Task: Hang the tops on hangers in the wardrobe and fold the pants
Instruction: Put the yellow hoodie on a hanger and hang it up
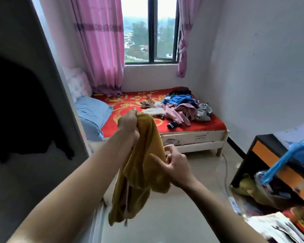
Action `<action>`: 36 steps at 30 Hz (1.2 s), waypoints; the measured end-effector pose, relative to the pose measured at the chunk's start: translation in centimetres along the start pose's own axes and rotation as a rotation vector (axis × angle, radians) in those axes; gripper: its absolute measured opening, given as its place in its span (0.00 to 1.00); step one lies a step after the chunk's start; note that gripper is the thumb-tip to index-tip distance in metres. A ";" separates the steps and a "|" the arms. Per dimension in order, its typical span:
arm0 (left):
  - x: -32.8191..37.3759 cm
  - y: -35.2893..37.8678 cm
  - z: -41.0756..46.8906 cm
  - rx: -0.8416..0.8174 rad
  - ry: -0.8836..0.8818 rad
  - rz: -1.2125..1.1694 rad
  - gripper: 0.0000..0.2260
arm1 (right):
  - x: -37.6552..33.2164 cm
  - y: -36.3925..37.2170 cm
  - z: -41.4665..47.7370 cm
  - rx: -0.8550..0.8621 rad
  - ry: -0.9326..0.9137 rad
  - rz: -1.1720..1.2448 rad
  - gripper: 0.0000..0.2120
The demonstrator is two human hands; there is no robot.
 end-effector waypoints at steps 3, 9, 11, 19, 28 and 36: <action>1.3 -4.2 1.1 0.093 0.019 -0.050 0.07 | -0.4 5.7 1.2 -0.277 0.150 0.015 0.13; 4.9 -12.5 1.6 0.215 0.175 0.204 0.08 | -0.6 5.0 9.4 0.134 0.271 -0.054 0.09; 5.3 -14.7 1.8 0.209 0.297 0.402 0.07 | -1.3 4.4 12.6 0.250 0.224 0.011 0.11; 6.8 -18.2 5.7 0.254 0.465 0.540 0.17 | -2.9 14.3 16.6 -0.052 0.059 0.126 0.42; 9.2 -17.6 8.2 0.588 0.636 0.698 0.17 | 1.5 24.3 17.4 -0.722 0.684 0.489 0.31; 9.0 -23.8 7.5 0.882 0.163 0.641 0.09 | -5.8 23.7 30.4 -0.611 0.627 1.075 0.12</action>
Point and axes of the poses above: each hand's wrist, its own z-axis towards the middle knuckle, its own y-axis out of the palm, x = y × z, the point moved 2 cm from there along z, towards the middle knuckle, and after that the axes turned 2 degrees about -y, right-handed, at the moved point
